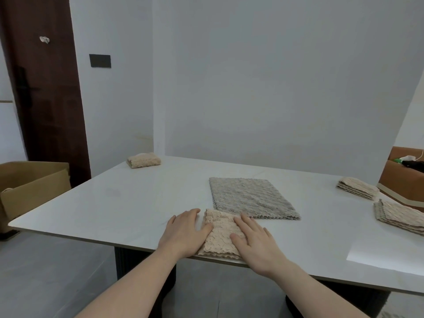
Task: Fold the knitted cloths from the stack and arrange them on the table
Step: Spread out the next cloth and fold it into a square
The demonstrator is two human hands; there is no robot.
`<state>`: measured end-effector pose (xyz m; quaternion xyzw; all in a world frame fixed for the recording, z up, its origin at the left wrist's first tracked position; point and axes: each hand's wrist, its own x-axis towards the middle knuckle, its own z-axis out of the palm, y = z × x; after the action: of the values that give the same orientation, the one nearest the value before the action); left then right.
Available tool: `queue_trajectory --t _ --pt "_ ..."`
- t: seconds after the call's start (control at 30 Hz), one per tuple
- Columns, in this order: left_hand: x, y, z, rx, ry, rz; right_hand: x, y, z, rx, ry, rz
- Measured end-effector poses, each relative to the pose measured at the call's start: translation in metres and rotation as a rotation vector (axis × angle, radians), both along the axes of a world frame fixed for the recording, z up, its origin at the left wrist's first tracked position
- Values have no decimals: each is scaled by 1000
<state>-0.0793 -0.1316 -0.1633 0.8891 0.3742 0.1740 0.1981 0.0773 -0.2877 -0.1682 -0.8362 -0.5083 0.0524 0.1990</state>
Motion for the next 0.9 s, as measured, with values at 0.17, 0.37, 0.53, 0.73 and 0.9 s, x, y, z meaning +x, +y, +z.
queue_trajectory --t 0.17,0.37,0.53,0.73,0.9 --pt "5 10 -12 68 45 -25 -1 0 -2 -18 -14 -2" --pt "7 14 -16 94 56 -45 -3 1 -2 -46 -30 -23" --pt "7 17 -18 98 55 -55 -5 1 -1 -50 -38 -41" --pt "3 13 -16 86 55 -75 -7 0 -3 -10 -23 -125" --pt "2 7 -15 138 64 -77 -5 1 -7 -21 -40 -116"
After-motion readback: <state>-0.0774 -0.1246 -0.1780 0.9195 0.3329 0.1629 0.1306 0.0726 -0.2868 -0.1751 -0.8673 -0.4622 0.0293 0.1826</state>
